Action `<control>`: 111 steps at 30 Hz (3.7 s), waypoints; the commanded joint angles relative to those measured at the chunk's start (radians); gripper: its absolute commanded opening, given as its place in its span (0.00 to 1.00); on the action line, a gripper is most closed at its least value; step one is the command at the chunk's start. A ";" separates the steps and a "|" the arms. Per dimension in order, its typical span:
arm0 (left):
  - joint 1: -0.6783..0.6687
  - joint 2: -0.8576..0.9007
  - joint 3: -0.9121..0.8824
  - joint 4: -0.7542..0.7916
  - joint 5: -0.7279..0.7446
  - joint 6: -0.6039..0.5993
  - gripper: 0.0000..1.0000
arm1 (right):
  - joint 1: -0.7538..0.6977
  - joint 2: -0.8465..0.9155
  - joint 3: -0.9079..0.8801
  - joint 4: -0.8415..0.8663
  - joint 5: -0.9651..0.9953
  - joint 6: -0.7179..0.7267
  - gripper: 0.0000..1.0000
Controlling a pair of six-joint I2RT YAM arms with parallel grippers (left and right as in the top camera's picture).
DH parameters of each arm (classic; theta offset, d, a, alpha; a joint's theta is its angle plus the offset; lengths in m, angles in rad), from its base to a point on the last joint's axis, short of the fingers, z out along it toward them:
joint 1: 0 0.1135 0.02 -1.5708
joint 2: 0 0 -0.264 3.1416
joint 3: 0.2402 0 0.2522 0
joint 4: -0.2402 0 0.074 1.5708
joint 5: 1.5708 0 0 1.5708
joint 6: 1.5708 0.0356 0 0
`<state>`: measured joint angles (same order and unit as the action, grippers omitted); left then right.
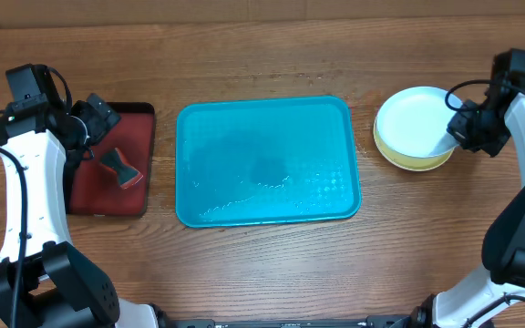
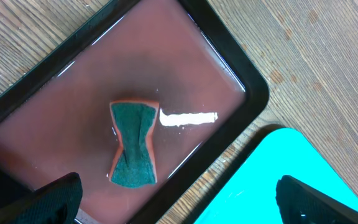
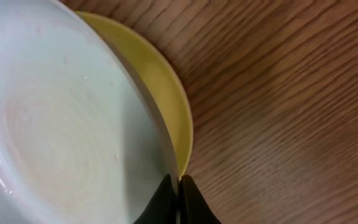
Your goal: Clean dirty plates on tray and stack at the side
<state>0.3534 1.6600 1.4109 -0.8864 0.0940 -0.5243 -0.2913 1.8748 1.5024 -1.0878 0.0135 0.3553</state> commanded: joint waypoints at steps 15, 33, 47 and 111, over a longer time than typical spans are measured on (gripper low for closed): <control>0.000 0.008 0.007 0.001 0.008 -0.003 1.00 | -0.008 -0.040 -0.096 0.050 -0.255 0.004 1.00; 0.000 0.008 0.007 0.001 0.008 -0.003 1.00 | 0.365 -0.571 -0.096 -0.392 -0.168 -0.010 1.00; 0.000 0.008 0.007 0.001 0.007 -0.003 1.00 | 0.527 -0.622 -0.096 -0.488 -0.262 -0.007 1.00; 0.000 0.008 0.007 0.001 0.008 -0.003 1.00 | 0.301 -1.872 -1.241 0.732 -0.249 -0.253 1.00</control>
<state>0.3534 1.6608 1.4109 -0.8864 0.0948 -0.5240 0.0380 0.0147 0.2817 -0.3843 -0.2146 0.1150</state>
